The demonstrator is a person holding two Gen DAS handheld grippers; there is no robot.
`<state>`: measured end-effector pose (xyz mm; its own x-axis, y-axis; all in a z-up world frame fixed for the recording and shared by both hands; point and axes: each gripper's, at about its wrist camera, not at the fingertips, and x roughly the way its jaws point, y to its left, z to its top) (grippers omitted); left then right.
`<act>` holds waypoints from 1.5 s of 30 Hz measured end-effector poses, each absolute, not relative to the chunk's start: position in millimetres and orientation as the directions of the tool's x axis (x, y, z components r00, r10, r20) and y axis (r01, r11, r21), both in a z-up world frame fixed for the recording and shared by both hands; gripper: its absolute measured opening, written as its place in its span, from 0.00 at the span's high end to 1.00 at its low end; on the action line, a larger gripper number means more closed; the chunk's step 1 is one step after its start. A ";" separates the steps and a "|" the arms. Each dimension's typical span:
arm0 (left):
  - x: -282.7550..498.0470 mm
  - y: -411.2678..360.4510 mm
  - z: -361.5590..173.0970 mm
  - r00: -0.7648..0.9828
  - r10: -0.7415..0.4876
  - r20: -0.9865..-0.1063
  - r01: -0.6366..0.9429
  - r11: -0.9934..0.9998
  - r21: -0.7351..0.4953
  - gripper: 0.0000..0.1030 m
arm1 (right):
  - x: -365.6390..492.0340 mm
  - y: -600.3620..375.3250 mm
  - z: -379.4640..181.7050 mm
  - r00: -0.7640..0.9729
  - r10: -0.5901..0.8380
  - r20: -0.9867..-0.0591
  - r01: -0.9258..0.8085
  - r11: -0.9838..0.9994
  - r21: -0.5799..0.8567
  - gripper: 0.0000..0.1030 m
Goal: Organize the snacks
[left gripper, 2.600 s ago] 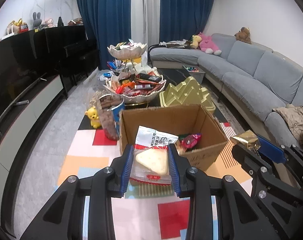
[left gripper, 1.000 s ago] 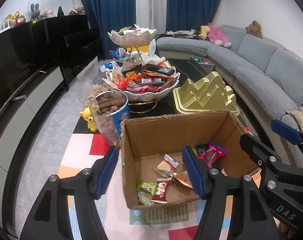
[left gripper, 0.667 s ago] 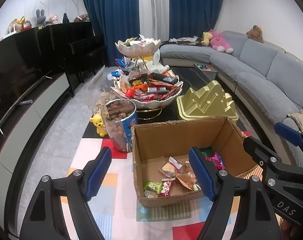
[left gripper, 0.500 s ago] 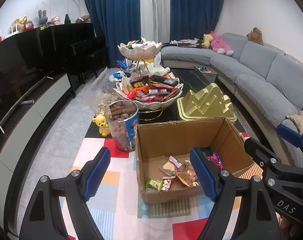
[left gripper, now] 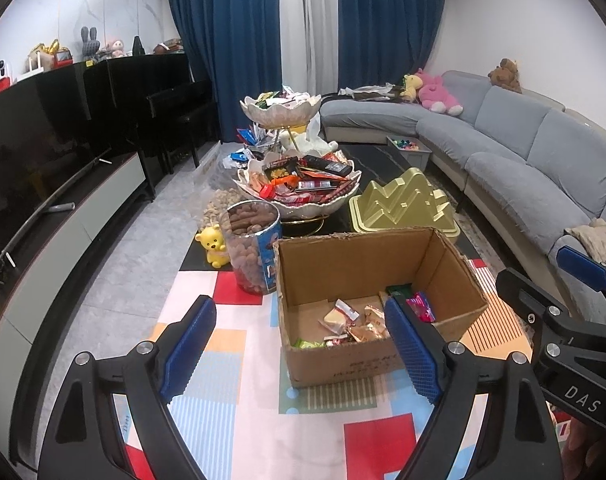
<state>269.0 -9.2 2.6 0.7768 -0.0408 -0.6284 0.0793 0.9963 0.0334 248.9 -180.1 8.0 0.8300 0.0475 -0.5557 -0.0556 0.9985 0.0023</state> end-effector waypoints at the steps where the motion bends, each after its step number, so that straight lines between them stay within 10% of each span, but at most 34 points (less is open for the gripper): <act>1: 265.8 -9.7 3.5 0.778 -0.041 -0.627 0.080 0.996 0.035 0.16 | 246.0 -180.5 8.6 0.831 0.047 -0.554 -0.055 0.998 0.003 0.16; 45: 101.5 -15.4 -24.6 0.772 -0.058 -0.633 0.103 0.994 0.034 0.16 | 83.4 -195.4 -13.9 0.835 0.018 -0.550 -0.019 1.000 0.003 0.16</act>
